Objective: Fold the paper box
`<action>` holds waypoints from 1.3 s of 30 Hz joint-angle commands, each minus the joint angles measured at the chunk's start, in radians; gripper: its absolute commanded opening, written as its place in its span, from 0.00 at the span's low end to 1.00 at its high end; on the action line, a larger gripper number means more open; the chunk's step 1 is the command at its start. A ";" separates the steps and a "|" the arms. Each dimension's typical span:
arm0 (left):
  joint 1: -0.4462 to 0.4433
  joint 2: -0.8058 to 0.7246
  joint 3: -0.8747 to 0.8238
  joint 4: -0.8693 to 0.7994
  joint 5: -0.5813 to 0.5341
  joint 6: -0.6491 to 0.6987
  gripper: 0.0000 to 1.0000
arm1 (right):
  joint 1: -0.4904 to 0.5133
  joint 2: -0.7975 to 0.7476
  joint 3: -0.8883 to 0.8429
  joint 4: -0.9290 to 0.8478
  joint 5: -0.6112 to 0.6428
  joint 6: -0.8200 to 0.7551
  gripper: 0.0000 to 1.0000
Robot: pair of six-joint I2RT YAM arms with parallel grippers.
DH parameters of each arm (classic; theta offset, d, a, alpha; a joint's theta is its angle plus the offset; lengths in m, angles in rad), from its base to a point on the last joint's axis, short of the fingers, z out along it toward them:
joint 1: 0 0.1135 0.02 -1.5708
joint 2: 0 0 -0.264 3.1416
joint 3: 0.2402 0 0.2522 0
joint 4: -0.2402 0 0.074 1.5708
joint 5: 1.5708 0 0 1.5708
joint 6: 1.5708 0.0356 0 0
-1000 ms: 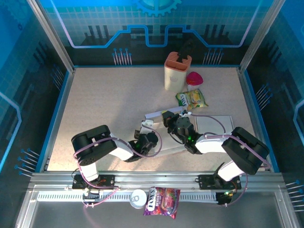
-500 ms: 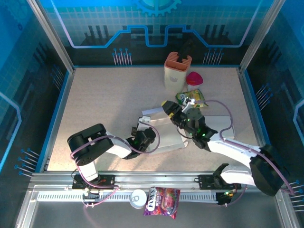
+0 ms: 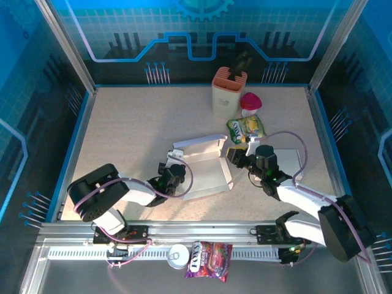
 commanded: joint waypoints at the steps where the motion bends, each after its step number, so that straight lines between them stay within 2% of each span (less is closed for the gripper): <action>1: 0.017 0.003 0.021 -0.091 0.036 -0.013 0.00 | -0.067 0.093 -0.023 0.159 -0.063 -0.085 0.35; 4: 0.018 0.023 0.034 -0.093 0.025 -0.011 0.00 | -0.095 0.212 -0.005 0.262 -0.149 -0.126 0.35; 8: 0.022 0.034 0.041 -0.092 0.019 -0.011 0.00 | -0.098 0.317 0.047 0.297 -0.203 -0.193 0.42; 12: 0.024 0.039 0.044 -0.090 0.020 -0.013 0.00 | -0.103 0.413 0.073 0.387 -0.323 -0.238 0.49; 15: 0.024 0.045 0.043 -0.082 0.021 -0.008 0.00 | -0.106 0.462 0.078 0.437 -0.347 -0.246 0.51; 25: 0.023 0.047 0.045 -0.080 0.022 0.001 0.00 | -0.105 0.530 0.156 0.450 -0.489 -0.307 0.46; 28: 0.025 0.047 0.047 -0.079 0.022 0.002 0.00 | -0.088 0.523 0.174 0.404 -0.516 -0.335 0.45; 33: 0.023 0.045 0.044 -0.075 0.022 0.008 0.00 | -0.066 0.512 0.196 0.309 -0.428 -0.372 0.40; 39: 0.023 0.040 0.043 -0.077 0.019 0.007 0.00 | -0.046 0.457 0.199 0.248 -0.253 -0.406 0.40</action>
